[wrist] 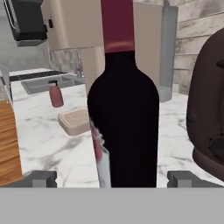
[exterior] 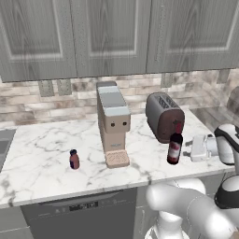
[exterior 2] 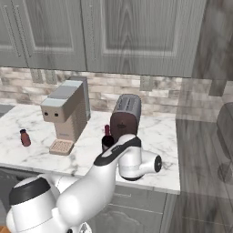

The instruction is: There is a wine glass and glass cup on the dining counter. Place the wine bottle next to the wine glass and the juice bottle next to the glass cup.

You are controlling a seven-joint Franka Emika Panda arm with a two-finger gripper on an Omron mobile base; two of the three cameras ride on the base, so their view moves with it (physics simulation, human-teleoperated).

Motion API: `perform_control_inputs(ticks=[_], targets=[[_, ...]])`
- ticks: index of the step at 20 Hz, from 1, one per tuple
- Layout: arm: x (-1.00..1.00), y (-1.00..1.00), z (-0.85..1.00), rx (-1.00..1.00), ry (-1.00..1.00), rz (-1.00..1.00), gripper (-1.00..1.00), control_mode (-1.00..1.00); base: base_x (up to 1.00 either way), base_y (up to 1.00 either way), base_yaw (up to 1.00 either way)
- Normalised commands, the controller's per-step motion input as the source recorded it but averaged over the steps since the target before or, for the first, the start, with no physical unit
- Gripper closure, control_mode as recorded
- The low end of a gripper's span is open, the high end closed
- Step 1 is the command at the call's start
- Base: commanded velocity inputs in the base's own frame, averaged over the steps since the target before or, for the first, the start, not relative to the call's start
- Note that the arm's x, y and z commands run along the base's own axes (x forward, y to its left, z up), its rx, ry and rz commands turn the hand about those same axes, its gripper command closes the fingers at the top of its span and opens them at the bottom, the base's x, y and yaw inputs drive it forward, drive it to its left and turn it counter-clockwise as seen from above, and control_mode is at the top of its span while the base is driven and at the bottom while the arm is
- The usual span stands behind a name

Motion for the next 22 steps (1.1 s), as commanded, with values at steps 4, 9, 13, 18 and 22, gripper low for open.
perform_control_inputs(ticks=[4, 9, 13, 18, 22], targets=[[0.01, 0.10, 0.00, 0.00, 0.00, 0.00, -1.00, -1.00, 0.00, 0.00, 0.00], [0.02, 0.20, 0.00, 0.00, 0.00, 0.00, -1.00, -1.00, 0.00, 0.00, 0.00], [0.09, 0.16, 0.00, 0.00, 0.00, 0.00, -1.00, -1.00, 0.00, 0.00, 0.00], [0.16, 0.09, 0.00, 0.00, 0.00, 0.00, -1.00, -1.00, 0.00, 0.00, 0.00], [0.29, 0.00, 0.00, 0.00, 0.00, -0.02, -1.00, -1.00, 0.00, 0.00, 0.00]])
